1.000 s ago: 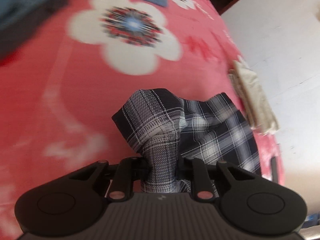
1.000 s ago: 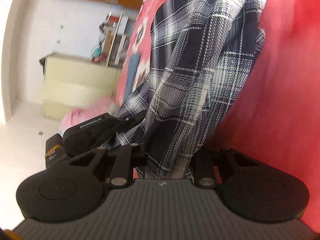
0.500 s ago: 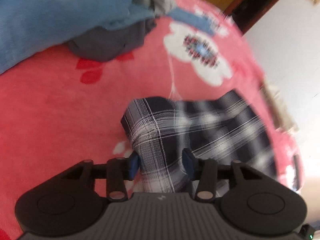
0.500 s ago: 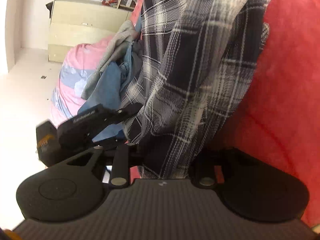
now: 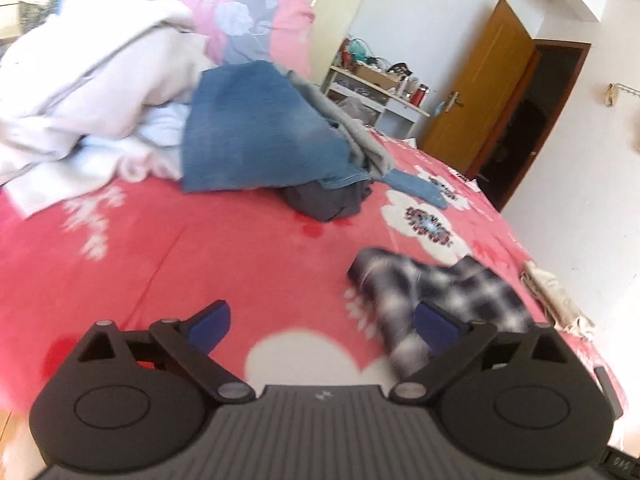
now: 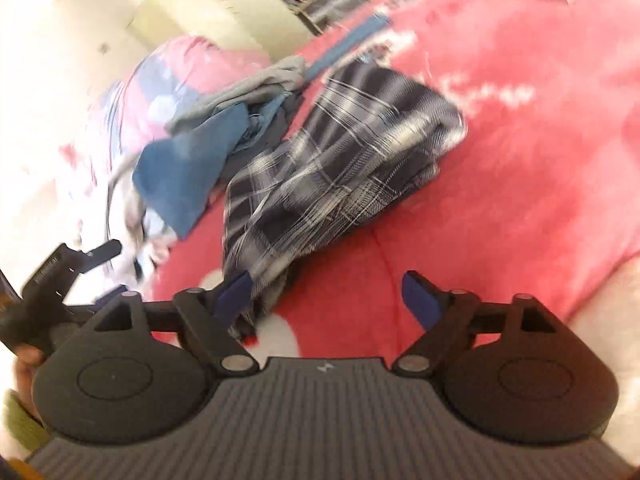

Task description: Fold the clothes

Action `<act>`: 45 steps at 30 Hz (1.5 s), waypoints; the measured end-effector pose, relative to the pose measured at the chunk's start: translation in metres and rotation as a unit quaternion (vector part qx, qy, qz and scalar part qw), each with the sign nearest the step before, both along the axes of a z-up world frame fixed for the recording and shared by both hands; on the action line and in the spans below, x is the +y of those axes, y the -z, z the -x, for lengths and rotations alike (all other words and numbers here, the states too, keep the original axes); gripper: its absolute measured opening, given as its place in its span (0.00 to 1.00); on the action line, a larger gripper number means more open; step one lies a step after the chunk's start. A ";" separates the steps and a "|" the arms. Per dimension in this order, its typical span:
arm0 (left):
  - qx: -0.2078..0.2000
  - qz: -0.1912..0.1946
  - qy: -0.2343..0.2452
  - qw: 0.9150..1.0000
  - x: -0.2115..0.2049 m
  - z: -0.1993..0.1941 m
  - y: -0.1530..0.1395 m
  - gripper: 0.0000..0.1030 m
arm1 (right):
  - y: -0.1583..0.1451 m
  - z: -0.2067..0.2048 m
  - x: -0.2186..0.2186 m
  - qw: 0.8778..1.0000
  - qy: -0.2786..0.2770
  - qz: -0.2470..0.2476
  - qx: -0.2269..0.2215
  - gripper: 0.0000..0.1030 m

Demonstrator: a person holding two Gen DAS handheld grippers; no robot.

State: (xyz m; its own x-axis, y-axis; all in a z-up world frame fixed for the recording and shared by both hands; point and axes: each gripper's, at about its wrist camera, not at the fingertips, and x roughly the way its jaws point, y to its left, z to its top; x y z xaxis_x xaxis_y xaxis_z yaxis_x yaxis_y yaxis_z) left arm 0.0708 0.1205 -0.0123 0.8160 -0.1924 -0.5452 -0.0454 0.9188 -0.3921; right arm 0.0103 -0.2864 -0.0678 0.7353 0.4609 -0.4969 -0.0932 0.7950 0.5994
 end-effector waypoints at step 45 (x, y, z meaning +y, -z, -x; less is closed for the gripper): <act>0.040 -0.271 -0.029 0.961 -0.066 0.028 -0.010 1.00 | -0.032 0.033 0.048 0.948 0.080 0.269 -0.149 0.99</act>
